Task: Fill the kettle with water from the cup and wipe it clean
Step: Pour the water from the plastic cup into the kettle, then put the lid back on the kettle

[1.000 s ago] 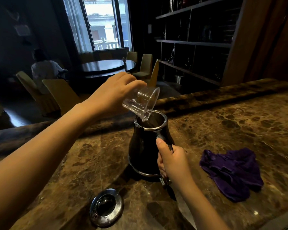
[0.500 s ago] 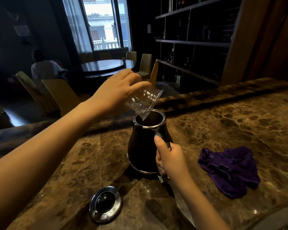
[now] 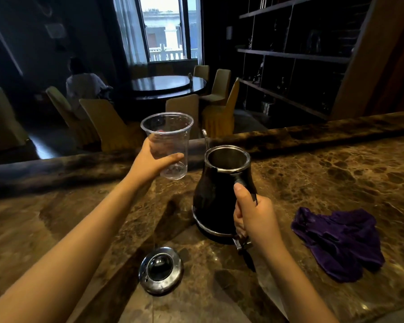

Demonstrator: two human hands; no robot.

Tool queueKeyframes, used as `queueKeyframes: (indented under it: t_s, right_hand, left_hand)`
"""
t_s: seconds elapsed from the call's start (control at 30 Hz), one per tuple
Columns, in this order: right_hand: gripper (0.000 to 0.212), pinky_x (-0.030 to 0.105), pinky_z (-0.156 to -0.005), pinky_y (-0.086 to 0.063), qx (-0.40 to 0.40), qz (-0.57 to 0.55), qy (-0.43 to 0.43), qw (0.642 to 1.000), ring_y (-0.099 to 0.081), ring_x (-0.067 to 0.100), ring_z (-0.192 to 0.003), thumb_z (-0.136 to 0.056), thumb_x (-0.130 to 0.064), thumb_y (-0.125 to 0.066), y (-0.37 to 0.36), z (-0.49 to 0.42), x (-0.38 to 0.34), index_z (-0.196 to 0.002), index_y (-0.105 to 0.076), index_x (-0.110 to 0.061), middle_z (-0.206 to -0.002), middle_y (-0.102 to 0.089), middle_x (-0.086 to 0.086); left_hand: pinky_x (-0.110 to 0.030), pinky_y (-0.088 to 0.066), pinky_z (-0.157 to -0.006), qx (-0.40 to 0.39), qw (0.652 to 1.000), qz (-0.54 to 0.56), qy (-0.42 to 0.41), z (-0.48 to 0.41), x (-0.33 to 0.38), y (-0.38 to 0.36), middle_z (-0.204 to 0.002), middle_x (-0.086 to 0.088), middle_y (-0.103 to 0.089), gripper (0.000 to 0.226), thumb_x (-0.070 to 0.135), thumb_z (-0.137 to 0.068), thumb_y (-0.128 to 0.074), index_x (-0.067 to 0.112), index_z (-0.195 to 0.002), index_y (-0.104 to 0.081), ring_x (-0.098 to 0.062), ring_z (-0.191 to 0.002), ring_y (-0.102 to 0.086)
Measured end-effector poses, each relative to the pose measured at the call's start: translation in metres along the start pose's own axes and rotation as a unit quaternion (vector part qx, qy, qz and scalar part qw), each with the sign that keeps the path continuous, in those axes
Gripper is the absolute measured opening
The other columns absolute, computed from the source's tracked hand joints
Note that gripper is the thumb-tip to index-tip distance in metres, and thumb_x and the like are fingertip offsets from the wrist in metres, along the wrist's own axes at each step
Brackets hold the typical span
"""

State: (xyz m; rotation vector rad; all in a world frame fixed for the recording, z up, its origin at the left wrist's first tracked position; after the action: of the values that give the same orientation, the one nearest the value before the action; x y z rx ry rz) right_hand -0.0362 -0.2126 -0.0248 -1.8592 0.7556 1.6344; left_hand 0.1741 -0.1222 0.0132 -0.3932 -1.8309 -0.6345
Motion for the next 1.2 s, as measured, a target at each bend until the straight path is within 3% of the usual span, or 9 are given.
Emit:
queueKeyframes:
  t_s: [0.17,0.43,0.63,0.77,0.87,0.93,1.0,1.13,1.2]
  right_hand:
    - [0.046,0.022,-0.034,-0.026,-0.001,-0.002,-0.004,1.0,-0.032,0.012,-0.029,-0.091,-0.031,-0.047,-0.001,-0.001,0.001,-0.051,-0.039,-0.008,-0.033,-0.033,-0.002]
    - [0.051,0.025,-0.034,-0.027,0.001,0.008,-0.006,1.0,-0.032,0.016,-0.03,-0.09,-0.035,-0.047,-0.001,-0.002,0.003,-0.047,-0.039,-0.009,-0.032,-0.034,-0.002]
    - [0.051,0.024,-0.034,-0.028,0.003,0.008,-0.001,1.0,-0.033,0.016,-0.029,-0.09,-0.035,-0.046,-0.001,-0.001,0.004,-0.046,-0.039,-0.01,-0.033,-0.034,-0.001]
    - [0.05,0.023,-0.035,-0.029,0.0,0.013,0.0,1.0,-0.034,0.015,-0.031,-0.09,-0.036,-0.046,-0.001,0.0,0.004,-0.05,-0.04,-0.008,-0.035,-0.035,0.0]
    - [0.047,0.023,-0.035,-0.029,0.003,0.01,0.002,1.0,-0.034,0.015,-0.031,-0.09,-0.036,-0.047,0.0,0.0,0.004,-0.054,-0.043,-0.006,-0.037,-0.035,0.002]
    - [0.048,0.023,-0.035,-0.03,0.001,0.015,0.005,1.0,-0.034,0.015,-0.032,-0.09,-0.037,-0.047,0.0,0.0,0.005,-0.054,-0.043,-0.006,-0.037,-0.036,0.001]
    - [0.048,0.023,-0.035,-0.03,0.0,0.014,0.007,1.0,-0.034,0.016,-0.032,-0.09,-0.037,-0.047,0.001,0.0,0.006,-0.052,-0.041,-0.007,-0.037,-0.036,0.001]
    - [0.048,0.024,-0.036,-0.031,-0.004,0.008,0.012,1.0,-0.035,0.016,-0.033,-0.09,-0.037,-0.047,0.001,0.0,0.006,-0.051,-0.041,-0.009,-0.036,-0.036,0.001]
    - [0.049,0.026,-0.037,-0.031,-0.006,0.007,0.015,1.0,-0.035,0.017,-0.033,-0.09,-0.037,-0.047,0.001,0.001,0.006,-0.052,-0.042,-0.007,-0.036,-0.036,0.001]
  left_hand:
    - [-0.033,-0.046,-0.093,0.069,0.991,0.058,0.104,0.024,-0.058,0.008,-0.127,-0.008,-0.054,0.076,0.013,-0.071,-0.074,0.012,-0.133,-0.03,-0.018,-0.108,-0.056]
    - [-0.033,-0.037,-0.102,0.077,0.991,-0.022,0.103,0.044,-0.086,0.014,-0.141,-0.01,-0.042,0.089,0.024,-0.07,-0.075,0.016,-0.139,-0.019,-0.023,-0.125,-0.044]
    - [-0.026,-0.036,-0.095,0.084,0.992,-0.03,0.091,0.05,-0.096,0.015,-0.14,-0.011,-0.044,0.084,0.02,-0.072,-0.074,0.014,-0.137,-0.02,-0.014,-0.117,-0.046]
    - [-0.029,-0.035,-0.1,0.081,0.99,-0.073,0.085,0.053,-0.099,0.02,-0.141,-0.01,-0.043,0.095,0.024,-0.068,-0.076,0.015,-0.14,-0.015,-0.016,-0.123,-0.045]
    - [-0.04,-0.036,-0.108,0.086,0.987,-0.069,0.116,0.061,-0.092,0.027,-0.147,-0.011,-0.036,0.11,0.043,-0.06,-0.076,0.019,-0.143,-0.009,-0.022,-0.129,-0.041]
    - [-0.042,-0.04,-0.105,0.143,0.977,-0.104,0.122,0.081,-0.083,0.029,-0.144,-0.011,-0.039,0.093,0.047,-0.068,-0.07,0.019,-0.141,-0.02,-0.024,-0.126,-0.044]
    - [-0.037,-0.046,-0.096,0.144,0.969,-0.191,0.057,0.113,-0.072,0.028,-0.128,-0.002,-0.05,0.062,0.046,-0.077,-0.061,0.02,-0.129,-0.042,-0.016,-0.113,-0.052]
    - [-0.013,-0.037,-0.088,-0.081,0.953,-0.291,-0.021,0.164,-0.064,0.021,-0.104,0.024,-0.054,0.043,0.058,-0.071,-0.049,0.036,-0.105,-0.062,0.006,-0.104,-0.047]
    - [-0.006,-0.033,-0.084,-0.082,0.941,-0.325,-0.034,0.171,-0.073,0.019,-0.099,0.03,-0.051,0.031,0.048,-0.074,-0.057,0.033,-0.1,-0.066,0.007,-0.101,-0.044]
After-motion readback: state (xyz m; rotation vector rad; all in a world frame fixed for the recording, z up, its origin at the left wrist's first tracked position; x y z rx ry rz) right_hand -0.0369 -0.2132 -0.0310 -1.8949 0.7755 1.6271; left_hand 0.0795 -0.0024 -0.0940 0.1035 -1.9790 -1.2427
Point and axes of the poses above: each hand's wrist, its own z-axis away from the middle knuckle, its own y-axis out of the back of the hand, x = y × z, the point moved 1 cm from there along -z, towards the middle knuckle
